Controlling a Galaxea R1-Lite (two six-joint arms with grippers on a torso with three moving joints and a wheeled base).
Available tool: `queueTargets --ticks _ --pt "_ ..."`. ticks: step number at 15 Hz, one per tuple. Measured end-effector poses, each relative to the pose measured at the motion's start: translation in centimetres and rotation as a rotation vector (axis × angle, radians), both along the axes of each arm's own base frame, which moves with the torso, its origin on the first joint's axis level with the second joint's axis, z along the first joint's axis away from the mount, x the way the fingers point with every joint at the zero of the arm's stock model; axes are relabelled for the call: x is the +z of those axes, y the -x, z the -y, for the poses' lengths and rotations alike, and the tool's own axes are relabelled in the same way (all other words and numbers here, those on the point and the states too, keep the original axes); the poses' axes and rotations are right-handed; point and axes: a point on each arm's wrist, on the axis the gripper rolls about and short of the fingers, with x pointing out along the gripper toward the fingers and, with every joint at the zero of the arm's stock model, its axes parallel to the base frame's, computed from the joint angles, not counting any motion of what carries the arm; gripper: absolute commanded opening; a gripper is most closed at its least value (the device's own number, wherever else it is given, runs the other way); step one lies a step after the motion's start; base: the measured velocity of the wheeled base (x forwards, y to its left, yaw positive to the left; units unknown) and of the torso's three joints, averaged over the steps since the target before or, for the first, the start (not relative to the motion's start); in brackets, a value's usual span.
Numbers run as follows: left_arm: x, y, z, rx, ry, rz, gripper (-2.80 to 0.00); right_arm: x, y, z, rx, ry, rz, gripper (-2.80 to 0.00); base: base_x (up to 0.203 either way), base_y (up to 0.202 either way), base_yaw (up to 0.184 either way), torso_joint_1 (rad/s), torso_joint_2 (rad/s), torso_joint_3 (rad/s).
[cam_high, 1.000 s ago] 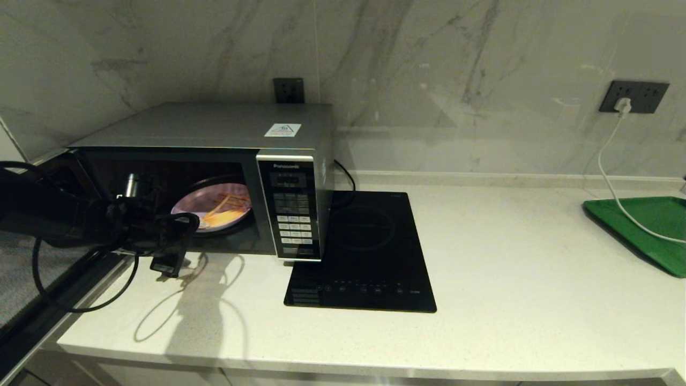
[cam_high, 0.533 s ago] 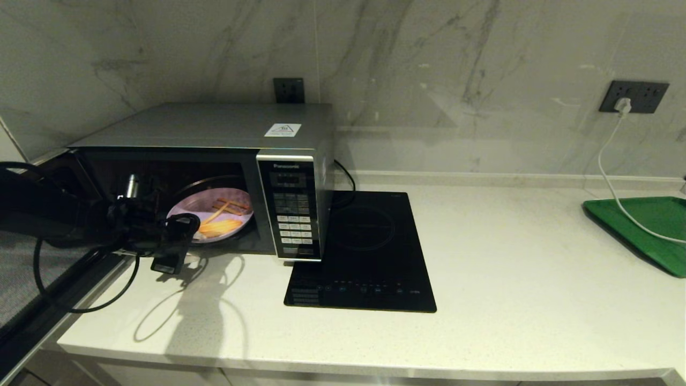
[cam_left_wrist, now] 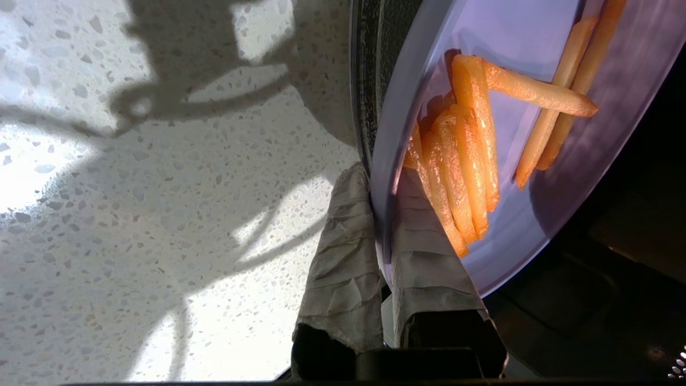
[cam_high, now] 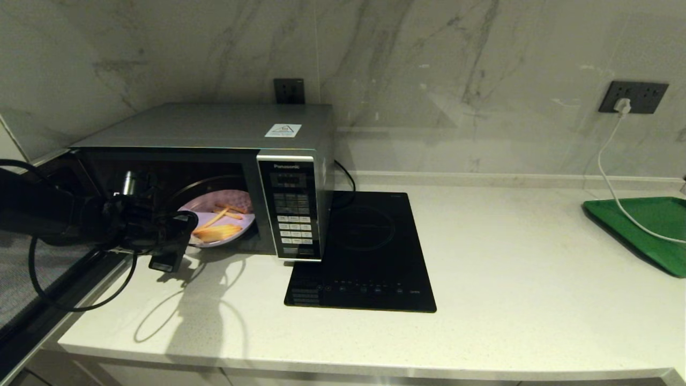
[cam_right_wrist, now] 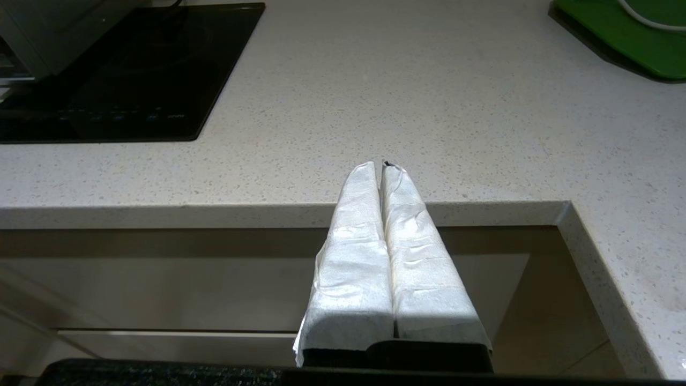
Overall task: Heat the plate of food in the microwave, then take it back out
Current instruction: Take the plate out of the microwave
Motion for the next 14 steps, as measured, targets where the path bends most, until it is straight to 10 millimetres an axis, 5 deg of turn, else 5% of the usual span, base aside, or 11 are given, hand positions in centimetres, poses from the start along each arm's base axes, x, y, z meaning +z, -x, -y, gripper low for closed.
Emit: queueTargets --ticks 14 --pt "3.4 0.3 0.0 -0.011 -0.01 0.061 -2.8 0.0 0.0 0.0 0.0 0.0 0.0 -2.8 0.0 0.0 0.0 0.0 0.0 0.0"
